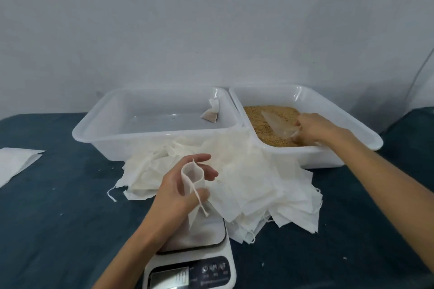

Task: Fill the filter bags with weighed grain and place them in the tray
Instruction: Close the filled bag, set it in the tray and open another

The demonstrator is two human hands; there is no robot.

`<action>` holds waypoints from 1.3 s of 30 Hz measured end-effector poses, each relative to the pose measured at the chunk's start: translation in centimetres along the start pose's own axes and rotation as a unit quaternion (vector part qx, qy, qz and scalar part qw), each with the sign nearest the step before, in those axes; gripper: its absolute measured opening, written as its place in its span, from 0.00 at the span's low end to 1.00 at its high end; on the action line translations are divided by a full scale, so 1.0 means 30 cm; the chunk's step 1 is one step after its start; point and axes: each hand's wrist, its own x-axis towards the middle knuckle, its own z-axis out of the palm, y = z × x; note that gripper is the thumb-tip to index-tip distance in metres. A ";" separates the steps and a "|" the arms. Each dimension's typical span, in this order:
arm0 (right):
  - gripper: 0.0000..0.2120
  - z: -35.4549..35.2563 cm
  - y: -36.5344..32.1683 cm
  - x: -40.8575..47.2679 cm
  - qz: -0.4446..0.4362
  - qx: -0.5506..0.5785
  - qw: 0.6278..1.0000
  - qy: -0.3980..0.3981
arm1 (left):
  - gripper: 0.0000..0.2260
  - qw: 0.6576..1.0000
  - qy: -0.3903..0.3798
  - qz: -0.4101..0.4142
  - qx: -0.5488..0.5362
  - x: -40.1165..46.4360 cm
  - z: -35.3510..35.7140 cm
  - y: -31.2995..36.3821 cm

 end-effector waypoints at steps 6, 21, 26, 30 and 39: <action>0.14 -0.026 0.021 0.021 -0.017 -0.070 0.994 0.080 | 0.25 1.000 0.018 0.008 -0.002 -0.003 -0.001 0.006; 0.06 0.022 0.106 0.046 -0.113 0.011 0.987 0.113 | 0.25 0.999 0.034 0.009 0.008 -0.003 0.007 0.012; 0.13 0.016 0.165 0.031 -0.078 0.132 0.985 0.080 | 0.24 0.999 0.033 0.007 0.006 -0.002 0.011 0.014; 0.12 0.000 0.195 0.014 -0.069 0.192 0.977 0.063 | 0.22 1.000 0.028 0.007 0.003 -0.003 0.013 0.019; 0.13 -0.112 0.109 -0.116 -0.165 0.219 0.960 0.049 | 0.21 1.000 0.024 0.007 -0.006 -0.003 0.020 0.019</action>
